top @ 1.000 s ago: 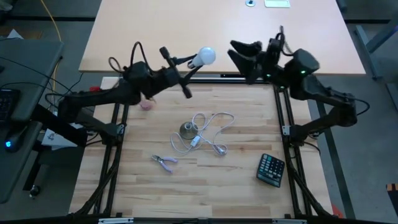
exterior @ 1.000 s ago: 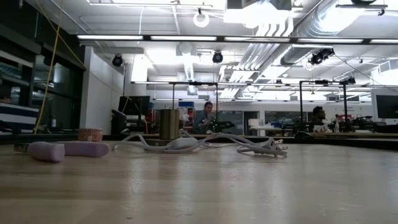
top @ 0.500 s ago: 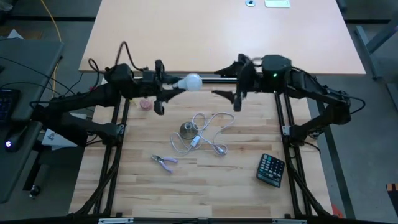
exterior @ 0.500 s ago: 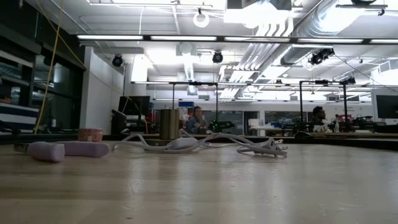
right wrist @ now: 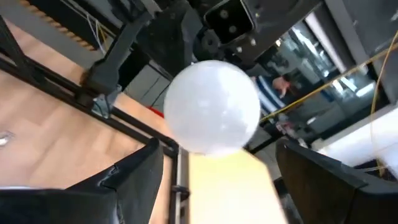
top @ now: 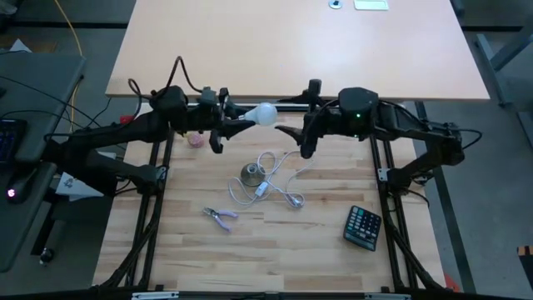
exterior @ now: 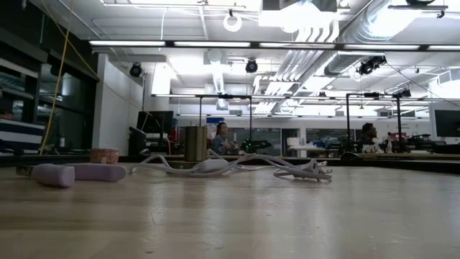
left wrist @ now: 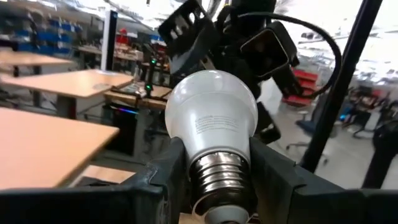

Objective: Screw lightbulb
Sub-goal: Insert the lightbulb into the lamp

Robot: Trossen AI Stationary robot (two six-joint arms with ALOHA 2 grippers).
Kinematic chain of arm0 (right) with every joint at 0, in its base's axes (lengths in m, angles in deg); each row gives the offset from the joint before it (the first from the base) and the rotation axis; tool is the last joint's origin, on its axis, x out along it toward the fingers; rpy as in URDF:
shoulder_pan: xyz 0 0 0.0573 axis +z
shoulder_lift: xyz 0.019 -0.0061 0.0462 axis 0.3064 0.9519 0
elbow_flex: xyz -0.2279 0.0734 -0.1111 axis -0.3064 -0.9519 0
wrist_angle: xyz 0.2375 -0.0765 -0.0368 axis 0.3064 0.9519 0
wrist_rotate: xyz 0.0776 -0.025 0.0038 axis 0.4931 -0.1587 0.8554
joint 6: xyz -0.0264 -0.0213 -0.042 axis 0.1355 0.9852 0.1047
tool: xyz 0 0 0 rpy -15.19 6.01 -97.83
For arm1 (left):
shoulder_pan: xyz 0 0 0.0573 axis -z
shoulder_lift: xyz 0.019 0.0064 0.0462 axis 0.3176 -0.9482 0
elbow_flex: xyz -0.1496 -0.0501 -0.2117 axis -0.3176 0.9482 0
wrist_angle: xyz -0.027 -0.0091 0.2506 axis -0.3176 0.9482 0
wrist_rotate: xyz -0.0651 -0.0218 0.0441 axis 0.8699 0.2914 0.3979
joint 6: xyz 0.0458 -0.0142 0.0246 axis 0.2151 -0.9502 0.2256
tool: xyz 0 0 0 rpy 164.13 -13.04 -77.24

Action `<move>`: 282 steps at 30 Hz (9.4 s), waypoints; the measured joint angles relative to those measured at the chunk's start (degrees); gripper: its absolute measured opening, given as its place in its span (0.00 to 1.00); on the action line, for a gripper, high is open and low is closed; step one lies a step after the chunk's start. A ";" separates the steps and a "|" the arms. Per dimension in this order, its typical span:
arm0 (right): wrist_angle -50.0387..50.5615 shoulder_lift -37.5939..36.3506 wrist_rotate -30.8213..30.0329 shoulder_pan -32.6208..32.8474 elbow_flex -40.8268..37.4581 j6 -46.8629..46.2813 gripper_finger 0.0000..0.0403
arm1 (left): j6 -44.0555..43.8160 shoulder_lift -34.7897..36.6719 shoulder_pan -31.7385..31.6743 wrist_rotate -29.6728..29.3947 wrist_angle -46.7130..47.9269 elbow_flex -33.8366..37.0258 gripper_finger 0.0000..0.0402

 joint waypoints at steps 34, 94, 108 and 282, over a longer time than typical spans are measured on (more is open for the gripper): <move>-6.51 4.54 0.14 1.27 -0.09 10.30 0.66 | -14.49 -2.39 0.01 5.43 -1.67 0.00 0.33; 19.52 8.08 4.75 -1.92 10.23 -46.29 0.65 | 7.92 -21.30 -7.18 -6.48 21.98 24.98 0.00; 35.45 8.08 -3.45 -1.88 22.12 -42.40 0.65 | -4.21 -31.22 -1.51 -4.53 10.32 24.78 0.00; 45.90 38.37 3.28 11.91 10.14 -20.05 0.65 | -8.54 -39.08 16.05 2.94 -24.43 29.63 0.00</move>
